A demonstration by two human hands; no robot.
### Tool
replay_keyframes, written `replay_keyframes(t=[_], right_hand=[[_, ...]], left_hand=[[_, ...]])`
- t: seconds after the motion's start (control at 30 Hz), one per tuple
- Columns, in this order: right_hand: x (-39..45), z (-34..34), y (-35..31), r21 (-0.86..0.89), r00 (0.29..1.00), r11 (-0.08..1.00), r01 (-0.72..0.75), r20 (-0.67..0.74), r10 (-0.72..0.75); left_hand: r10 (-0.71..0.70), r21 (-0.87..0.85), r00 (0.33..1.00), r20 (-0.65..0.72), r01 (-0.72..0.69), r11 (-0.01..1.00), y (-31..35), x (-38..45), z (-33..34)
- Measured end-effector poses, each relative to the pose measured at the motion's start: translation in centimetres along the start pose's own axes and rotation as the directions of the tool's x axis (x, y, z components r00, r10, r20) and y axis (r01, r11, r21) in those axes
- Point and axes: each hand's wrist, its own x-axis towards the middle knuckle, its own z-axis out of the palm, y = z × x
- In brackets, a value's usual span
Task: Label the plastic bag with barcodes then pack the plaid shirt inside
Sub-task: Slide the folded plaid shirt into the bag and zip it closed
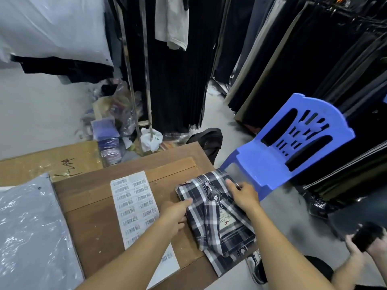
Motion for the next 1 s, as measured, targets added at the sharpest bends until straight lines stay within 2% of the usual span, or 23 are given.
replay_keyframes(t=[0.1, 0.17, 0.33, 0.4, 0.47, 0.53, 0.6, 0.67, 0.8, 0.87, 0.93, 1.0], right_hand=[[0.0, 0.1, -0.3, 0.01, 0.998, 1.0, -0.019, 0.052, 0.018], [0.3, 0.4, -0.3, 0.032, 0.995, 0.999, -0.043, 0.096, 0.04], [-0.4, 2.6, -0.9, 0.215, 0.985, 0.975, -0.048, 0.171, 0.011], [-0.6, 3.2, -1.1, 0.194, 0.992, 0.981, 0.009, 0.122, -0.034], [-0.9, 3.5, -1.5, 0.051, 0.998, 0.997, 0.065, -0.001, -0.065], [-1.3, 3.4, -1.9, -0.035, 0.994, 0.997, 0.071, -0.076, -0.073], [-1.3, 3.1, -2.4, -0.052, 0.997, 0.998, 0.04, -0.058, -0.043], [-1.0, 2.7, -2.7, -0.011, 1.0, 1.0, 0.001, -0.012, -0.002], [-0.6, 2.2, -2.8, 0.175, 0.998, 0.983, -0.062, 0.035, 0.057], [-0.6, 2.3, -2.5, 0.208, 0.994, 0.972, -0.105, 0.042, 0.098], [-0.9, 2.7, -2.2, 0.189, 0.99, 0.973, -0.129, 0.071, 0.118], [-1.1, 2.9, -2.1, 0.165, 0.991, 0.979, -0.124, 0.069, 0.114]], left_hand=[[0.017, 0.006, 0.999, -0.035, -0.017, 1.0, 0.1, 0.2, 0.3], [0.084, 0.017, 0.992, -0.098, -0.083, 0.996, 0.3, 0.6, 0.3], [0.331, 0.186, 0.89, -0.312, -0.285, 0.94, 2.1, 0.9, -1.4], [0.396, 0.264, 0.844, -0.361, -0.315, 0.912, 2.9, 0.8, -2.5], [0.45, 0.39, 0.815, -0.365, -0.305, 0.869, 3.1, 0.8, -3.3], [0.446, 0.472, 0.83, -0.336, -0.262, 0.842, 3.1, 0.5, -4.0], [0.429, 0.517, 0.851, -0.302, -0.232, 0.824, 3.2, 0.2, -4.4], [0.412, 0.538, 0.87, -0.272, -0.218, 0.814, 3.6, 0.4, -4.5], [0.342, 0.42, 0.915, -0.214, -0.23, 0.878, 4.9, 0.1, -4.6], [0.285, 0.429, 0.945, -0.162, -0.192, 0.882, 4.8, 0.0, -4.9], [0.254, 0.541, 0.96, -0.116, -0.154, 0.827, 4.1, 0.2, -5.3], [0.306, 0.675, 0.946, -0.105, -0.158, 0.72, 3.5, 0.5, -5.5]])
